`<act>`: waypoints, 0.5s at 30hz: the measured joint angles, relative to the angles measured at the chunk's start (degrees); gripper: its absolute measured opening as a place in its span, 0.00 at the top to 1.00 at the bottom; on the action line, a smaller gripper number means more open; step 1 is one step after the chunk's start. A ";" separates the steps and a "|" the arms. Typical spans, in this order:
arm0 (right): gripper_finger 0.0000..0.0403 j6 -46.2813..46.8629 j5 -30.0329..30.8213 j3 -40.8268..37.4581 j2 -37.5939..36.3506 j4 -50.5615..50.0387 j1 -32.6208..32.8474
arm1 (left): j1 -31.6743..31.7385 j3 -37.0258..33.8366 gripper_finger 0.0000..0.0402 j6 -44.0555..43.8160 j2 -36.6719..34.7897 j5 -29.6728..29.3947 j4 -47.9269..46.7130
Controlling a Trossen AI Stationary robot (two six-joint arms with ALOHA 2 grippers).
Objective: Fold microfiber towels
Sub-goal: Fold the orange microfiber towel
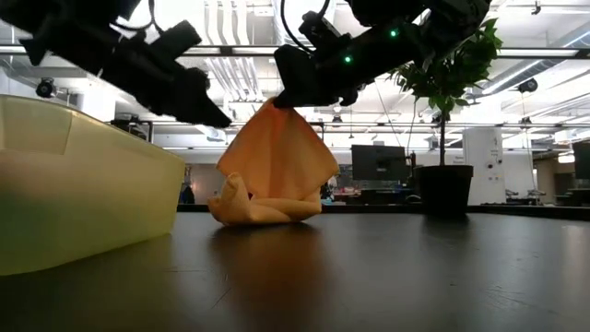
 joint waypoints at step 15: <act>0.98 -0.14 -0.04 0.00 -0.02 -0.04 0.00 | 8.21 -4.25 0.53 0.17 9.74 11.77 21.94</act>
